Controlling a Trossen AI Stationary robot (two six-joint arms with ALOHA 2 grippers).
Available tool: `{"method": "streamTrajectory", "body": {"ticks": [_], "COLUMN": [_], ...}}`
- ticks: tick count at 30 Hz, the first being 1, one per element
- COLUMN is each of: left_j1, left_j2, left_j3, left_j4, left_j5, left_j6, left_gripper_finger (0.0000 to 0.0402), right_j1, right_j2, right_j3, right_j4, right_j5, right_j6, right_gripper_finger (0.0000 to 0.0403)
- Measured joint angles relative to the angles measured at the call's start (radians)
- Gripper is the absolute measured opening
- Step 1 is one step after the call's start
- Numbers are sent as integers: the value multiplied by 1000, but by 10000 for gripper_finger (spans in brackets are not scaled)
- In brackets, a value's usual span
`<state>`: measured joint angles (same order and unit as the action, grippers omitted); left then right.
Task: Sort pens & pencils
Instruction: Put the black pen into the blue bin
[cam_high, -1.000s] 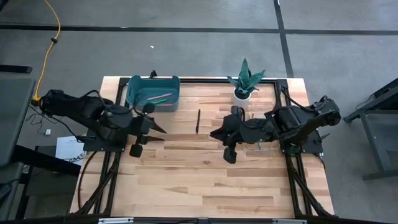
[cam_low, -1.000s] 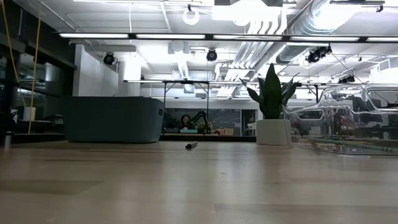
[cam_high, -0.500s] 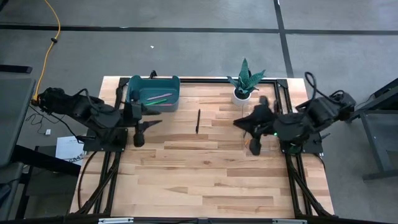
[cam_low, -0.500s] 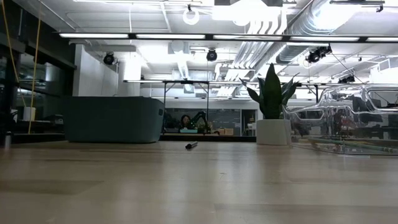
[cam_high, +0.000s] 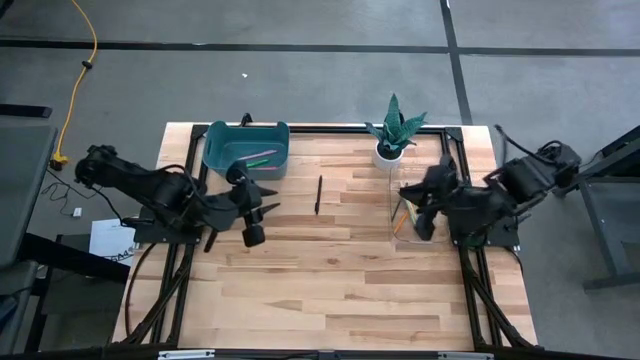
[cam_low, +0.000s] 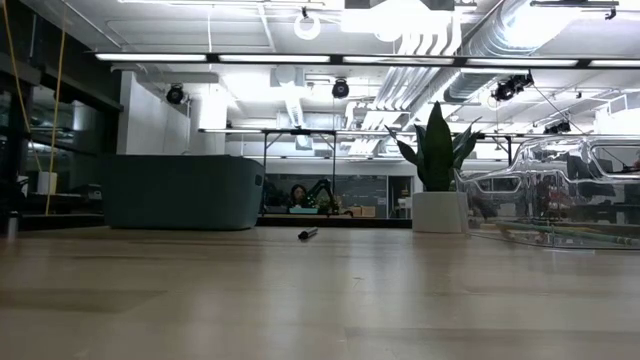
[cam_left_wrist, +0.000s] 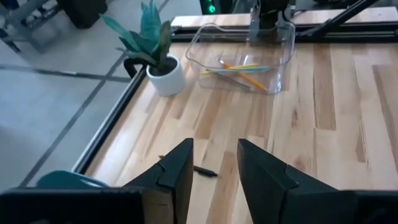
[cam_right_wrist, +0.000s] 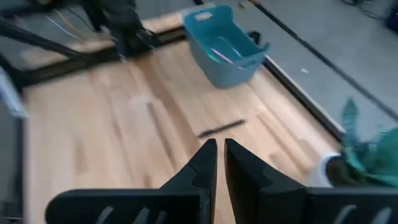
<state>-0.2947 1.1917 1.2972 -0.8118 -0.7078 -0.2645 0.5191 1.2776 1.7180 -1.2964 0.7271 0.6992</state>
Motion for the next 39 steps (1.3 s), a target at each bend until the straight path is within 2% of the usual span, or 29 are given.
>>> {"method": "streamTrajectory", "body": {"ticks": [5, 10, 12, 18, 23, 29, 32, 36, 39], "left_j1": [0, 0, 0, 0, 0, 0, 0, 0, 0], "left_j2": [9, 10, 10, 10, 10, 10, 10, 10, 10], "left_j3": [0, 0, 0, 0, 0, 0, 0, 0, 0], "left_j4": [0, 1, 1, -1, -24, -88, -118, -153, -163], "left_j5": [37, 45, 59, 114, 114, 114, 114, 114, 114], "left_j6": [-56, -106, -111, -103, -102, -100, -103, -107, -107], "left_gripper_finger": [111, 111, 111, 111, 111, 111, 111, 111, 111], "right_j1": [67, 87, 62, -75, -216, -421, -484, -533, -574], "right_j2": [-236, -472, -524, -544, -479, -345, -257, -124, -18], "right_j3": [-335, -705, -837, -1112, -1164, -1164, -1162, -1064, -960], "right_j4": [317, 819, 961, 1216, 1263, 1271, 1363, 1363, 1231], "right_j5": [-2, -77, -108, -239, -321, -503, -584, -616, -618], "right_j6": [19, -36, -39, 175, 278, 363, 378, 389, 380], "right_gripper_finger": [22, 22, 22, 22, 22, 22, 22, 22, 22]}}
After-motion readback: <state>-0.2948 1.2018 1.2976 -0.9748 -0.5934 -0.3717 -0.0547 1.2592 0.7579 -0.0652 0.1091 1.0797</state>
